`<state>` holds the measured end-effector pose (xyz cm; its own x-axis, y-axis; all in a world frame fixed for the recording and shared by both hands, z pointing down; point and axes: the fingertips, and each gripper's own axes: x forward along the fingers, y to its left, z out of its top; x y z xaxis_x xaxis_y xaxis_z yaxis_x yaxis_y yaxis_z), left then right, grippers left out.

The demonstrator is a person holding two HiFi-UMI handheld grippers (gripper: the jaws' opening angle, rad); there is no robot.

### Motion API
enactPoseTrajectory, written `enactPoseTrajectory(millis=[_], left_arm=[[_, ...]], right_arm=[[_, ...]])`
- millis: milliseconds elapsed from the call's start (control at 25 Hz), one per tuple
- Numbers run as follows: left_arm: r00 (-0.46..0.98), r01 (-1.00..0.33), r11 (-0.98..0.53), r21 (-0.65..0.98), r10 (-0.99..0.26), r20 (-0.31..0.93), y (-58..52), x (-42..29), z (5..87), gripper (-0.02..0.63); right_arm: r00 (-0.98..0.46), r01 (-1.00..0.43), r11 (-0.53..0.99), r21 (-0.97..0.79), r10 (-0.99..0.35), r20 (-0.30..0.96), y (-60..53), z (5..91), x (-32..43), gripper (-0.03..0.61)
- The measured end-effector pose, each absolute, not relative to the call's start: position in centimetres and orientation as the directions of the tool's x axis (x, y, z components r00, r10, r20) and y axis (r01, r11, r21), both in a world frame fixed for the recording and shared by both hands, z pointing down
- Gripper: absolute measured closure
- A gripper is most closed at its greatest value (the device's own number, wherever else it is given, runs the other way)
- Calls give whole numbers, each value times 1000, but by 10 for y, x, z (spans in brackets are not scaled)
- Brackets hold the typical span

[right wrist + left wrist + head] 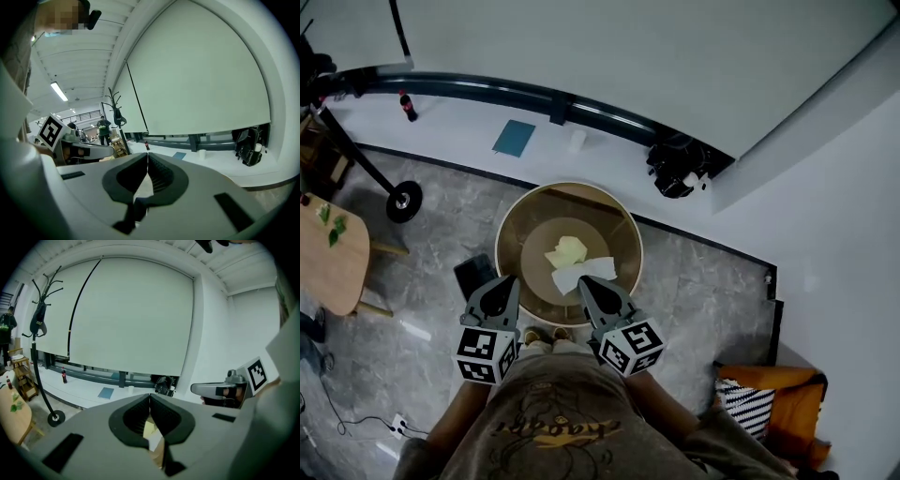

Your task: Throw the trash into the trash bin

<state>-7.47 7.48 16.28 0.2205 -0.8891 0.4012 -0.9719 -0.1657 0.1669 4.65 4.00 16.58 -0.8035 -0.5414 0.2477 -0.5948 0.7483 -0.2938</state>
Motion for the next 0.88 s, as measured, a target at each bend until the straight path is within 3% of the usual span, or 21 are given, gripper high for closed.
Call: enactPoseTrajectory(millis=[480, 880], left_arm=[[272, -961, -216, 174, -858, 435, 39, -51, 182, 594], [323, -946, -266, 183, -808, 493, -8, -27, 282, 594]], right_arm=[[-778, -627, 720, -296, -568, 267, 9, 185, 69, 558], [-745, -666, 681, -304, -588, 313, -37, 270, 86, 558]])
